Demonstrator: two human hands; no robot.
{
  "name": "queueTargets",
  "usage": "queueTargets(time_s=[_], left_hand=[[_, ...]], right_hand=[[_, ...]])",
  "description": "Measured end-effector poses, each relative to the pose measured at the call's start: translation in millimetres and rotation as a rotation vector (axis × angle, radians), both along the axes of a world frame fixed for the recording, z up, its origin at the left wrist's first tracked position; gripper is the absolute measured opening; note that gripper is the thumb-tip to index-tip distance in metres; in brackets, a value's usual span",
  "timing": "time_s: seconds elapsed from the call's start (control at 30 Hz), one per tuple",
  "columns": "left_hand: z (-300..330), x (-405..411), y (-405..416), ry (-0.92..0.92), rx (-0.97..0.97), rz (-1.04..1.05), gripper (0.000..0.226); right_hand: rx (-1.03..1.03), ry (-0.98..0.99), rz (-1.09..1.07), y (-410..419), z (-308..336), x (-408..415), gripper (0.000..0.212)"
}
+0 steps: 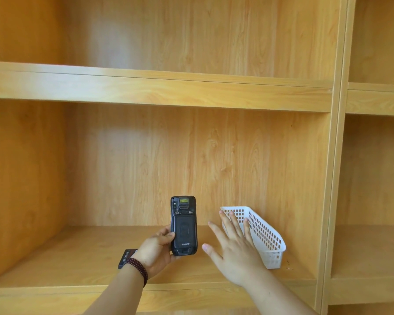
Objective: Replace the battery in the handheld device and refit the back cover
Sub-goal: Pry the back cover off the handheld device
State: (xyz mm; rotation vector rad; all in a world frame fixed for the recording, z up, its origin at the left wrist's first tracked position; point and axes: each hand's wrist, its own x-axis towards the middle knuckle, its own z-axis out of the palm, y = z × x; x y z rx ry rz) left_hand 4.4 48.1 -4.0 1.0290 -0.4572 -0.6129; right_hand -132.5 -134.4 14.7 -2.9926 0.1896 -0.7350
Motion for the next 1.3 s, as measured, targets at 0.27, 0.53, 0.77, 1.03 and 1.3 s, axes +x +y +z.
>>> queueTargets(time_s=[0.27,0.53,0.77,1.03,1.3], left_hand=[[23,-10,4,-0.016,-0.105,-0.178,0.047],[31,-20,9,-0.083,-0.085,-0.214,0.036],[30,-26,14,-0.090,-0.059,-0.195,0.045],[30,-34,10,-0.117,-0.045,-0.185,0.035],[28,-35,9,-0.126,-0.025,-0.190,0.033]], right_hand=[[0.541,-0.243,0.154,14,48,33,0.050],[0.271,-0.293,0.297,10,71,44,0.007],[0.146,-0.278,0.290,7,72,40,0.009],[-0.191,-0.280,0.310,1,84,38,0.015],[-0.361,-0.394,0.373,-10,75,48,0.008]])
